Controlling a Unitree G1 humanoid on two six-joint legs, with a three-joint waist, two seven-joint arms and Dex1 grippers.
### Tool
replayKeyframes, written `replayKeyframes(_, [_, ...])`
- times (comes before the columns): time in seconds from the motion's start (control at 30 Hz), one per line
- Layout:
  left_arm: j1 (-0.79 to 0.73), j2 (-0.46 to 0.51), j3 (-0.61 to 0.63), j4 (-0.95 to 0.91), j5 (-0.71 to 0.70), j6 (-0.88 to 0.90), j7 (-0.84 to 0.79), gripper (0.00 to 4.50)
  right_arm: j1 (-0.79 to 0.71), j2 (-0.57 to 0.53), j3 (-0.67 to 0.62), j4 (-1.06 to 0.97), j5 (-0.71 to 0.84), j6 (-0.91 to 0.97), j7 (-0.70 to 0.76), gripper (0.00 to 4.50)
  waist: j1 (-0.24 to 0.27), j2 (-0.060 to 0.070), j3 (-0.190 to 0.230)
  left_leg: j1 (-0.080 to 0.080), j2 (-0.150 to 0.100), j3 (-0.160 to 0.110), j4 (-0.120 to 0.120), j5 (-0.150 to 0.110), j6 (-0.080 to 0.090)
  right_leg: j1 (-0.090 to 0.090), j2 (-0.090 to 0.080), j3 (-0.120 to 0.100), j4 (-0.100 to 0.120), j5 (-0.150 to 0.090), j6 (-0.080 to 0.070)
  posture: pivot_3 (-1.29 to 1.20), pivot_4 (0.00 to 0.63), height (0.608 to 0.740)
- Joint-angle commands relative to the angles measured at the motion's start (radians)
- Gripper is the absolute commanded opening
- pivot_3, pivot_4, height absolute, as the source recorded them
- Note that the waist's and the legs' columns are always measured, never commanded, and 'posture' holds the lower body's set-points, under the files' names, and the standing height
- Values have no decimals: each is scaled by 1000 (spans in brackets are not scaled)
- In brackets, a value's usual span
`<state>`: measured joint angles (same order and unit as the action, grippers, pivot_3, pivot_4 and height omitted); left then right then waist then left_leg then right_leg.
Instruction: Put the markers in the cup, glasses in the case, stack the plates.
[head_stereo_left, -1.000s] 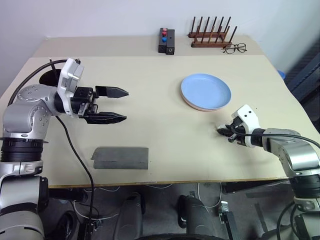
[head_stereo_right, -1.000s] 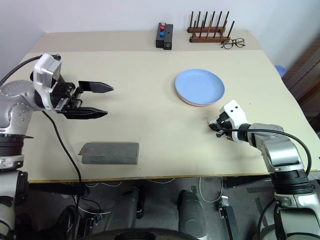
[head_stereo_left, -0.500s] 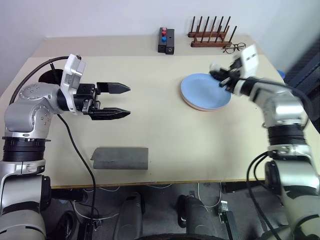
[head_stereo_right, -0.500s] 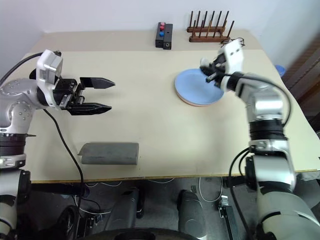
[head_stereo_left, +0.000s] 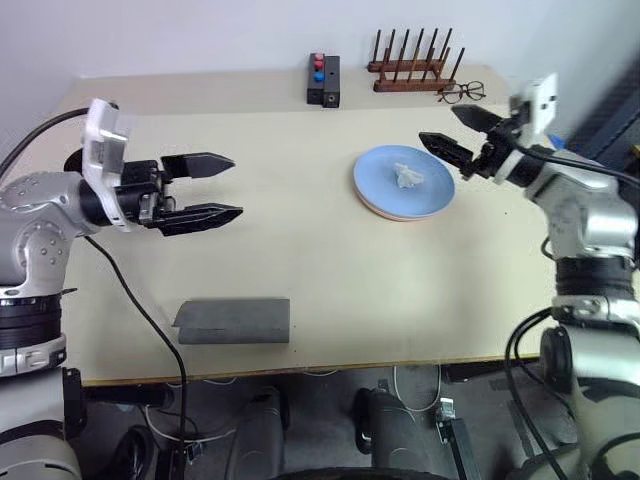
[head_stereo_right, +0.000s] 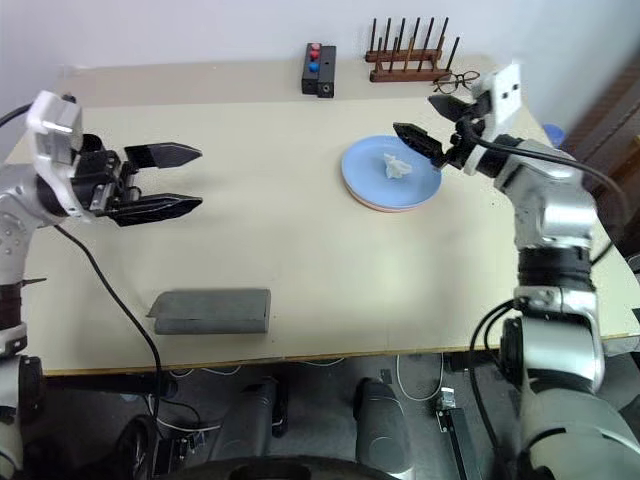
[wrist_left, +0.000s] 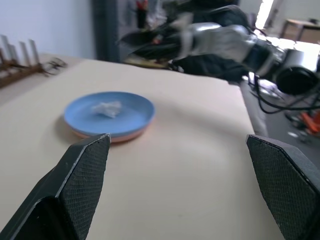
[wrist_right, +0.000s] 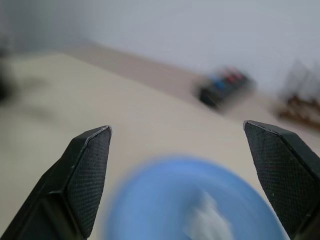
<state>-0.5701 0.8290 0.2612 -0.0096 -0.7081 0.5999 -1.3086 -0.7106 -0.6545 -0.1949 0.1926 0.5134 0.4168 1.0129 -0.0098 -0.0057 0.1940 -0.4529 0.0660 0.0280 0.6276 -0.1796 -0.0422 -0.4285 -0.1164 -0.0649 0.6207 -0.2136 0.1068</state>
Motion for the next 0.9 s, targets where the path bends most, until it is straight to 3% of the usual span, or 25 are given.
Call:
replayKeyframes(0.03, [78, 14, 67, -64, -7, -45, 25, 4500, 222, -105, -1, -295, 167, 144, 186, 4291, 7, 0, 0, 1, 0, 0, 0, 0, 0, 1, 0, 0, -1, 0, 0, 0, 150, 740])
replayKeyframes(0.13, [121, 14, 81, -133, -31, -38, 51, 4500, 331, -188, -79, -388, 291, 265, 224, 4291, 8, 1, 1, -1, 0, 1, 4, 0, -1, 1, -1, 1, -3, -1, -5, 0, 150, 740])
replayKeyframes(0.23, [229, 33, 129, -190, -84, 11, 34, 4500, 411, -209, -180, -450, 301, 188, 234, 4291, 10, 0, 0, 2, 0, 3, 5, 0, -1, 2, -1, 2, -4, -1, -5, 0, 150, 740])
replayKeyframes(0.33, [365, 63, 203, -201, -135, 18, -44, 4500, 463, -208, -199, -520, 300, 171, 219, 4291, -3, 0, -1, 10, 0, 6, -1, -2, -4, 4, -1, 5, -7, -1, -5, 0, 150, 740])
replayKeyframes(0.57, [489, 55, 252, -250, -173, 16, -23, 4500, 512, -245, -247, -481, 289, 133, 241, 4291, 3, -1, 0, 8, 1, 7, 0, -2, -4, 2, -2, 5, -9, -1, -5, 0, 150, 740])
replayKeyframes(0.7, [497, 46, 241, -257, -178, 1, -13, 4500, 523, -246, -251, -502, 304, 131, 223, 4291, 2, -1, 0, 8, 1, 7, -1, -3, -4, 2, -2, 5, -9, -1, -6, 0, 150, 740])
replayKeyframes(0.9, [392, 46, 176, -221, -152, -33, -8, 4500, 548, -184, -244, -526, 309, 103, 165, 4291, 4, -1, -1, 7, 1, 7, -1, -3, -4, 2, -2, 5, -9, -1, -6, 0, 150, 740])
